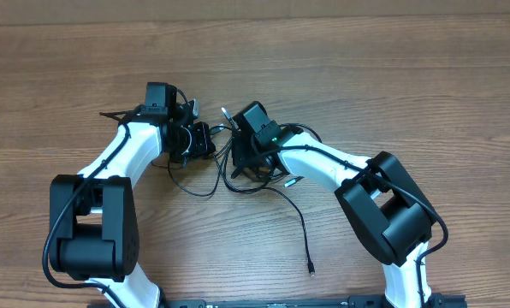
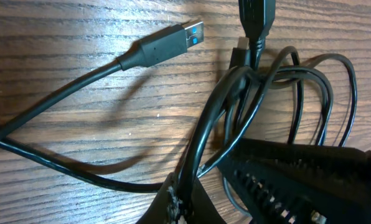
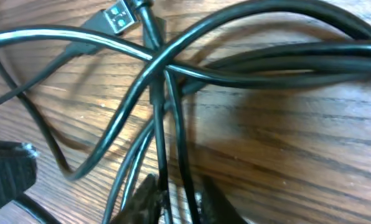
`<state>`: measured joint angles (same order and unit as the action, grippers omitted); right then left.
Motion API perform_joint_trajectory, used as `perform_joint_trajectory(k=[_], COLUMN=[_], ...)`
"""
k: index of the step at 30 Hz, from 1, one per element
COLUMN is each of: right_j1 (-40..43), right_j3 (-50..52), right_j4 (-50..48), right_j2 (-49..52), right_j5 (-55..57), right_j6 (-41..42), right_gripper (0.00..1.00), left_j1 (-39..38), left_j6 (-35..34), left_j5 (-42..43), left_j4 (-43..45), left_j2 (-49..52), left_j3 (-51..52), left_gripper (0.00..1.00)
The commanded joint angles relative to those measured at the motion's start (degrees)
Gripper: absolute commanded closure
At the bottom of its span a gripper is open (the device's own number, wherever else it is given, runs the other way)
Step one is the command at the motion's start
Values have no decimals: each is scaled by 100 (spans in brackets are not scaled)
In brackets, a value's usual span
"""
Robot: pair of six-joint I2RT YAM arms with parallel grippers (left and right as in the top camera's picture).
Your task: Untangle cables
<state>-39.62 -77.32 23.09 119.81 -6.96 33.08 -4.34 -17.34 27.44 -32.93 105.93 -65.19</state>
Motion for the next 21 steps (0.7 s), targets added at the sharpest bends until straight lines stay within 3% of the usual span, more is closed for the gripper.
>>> perform_joint_trajectory(k=[1, 3, 9, 13, 16, 21], right_j1=[7, 48, 610, 962, 1078, 1357], right_j3=[107, 107, -223, -229, -227, -227], right_j4=[15, 20, 1001, 1499, 1611, 1340], right_j2=[-11, -13, -479, -1012, -1290, -1342], right_j5=[-267, -350, -1624, -2568, -2669, -4138], right_j6=[4, -2, -144, -850, -964, -1556], right_gripper=[85, 96, 96, 96, 96, 96], left_j1=[59, 59, 59, 59, 59, 59], left_j6=[151, 149, 76, 39, 42, 42], left_j5=[-81, -210, -380, -387, -389, -387], left_j4=[22, 26, 26, 26, 22, 24], left_j2=[-146, -146, -146, -146, -146, -146], left_j3=[-66, -66, -66, -66, -66, -66], left_gripper=[94, 94, 94, 94, 93, 93])
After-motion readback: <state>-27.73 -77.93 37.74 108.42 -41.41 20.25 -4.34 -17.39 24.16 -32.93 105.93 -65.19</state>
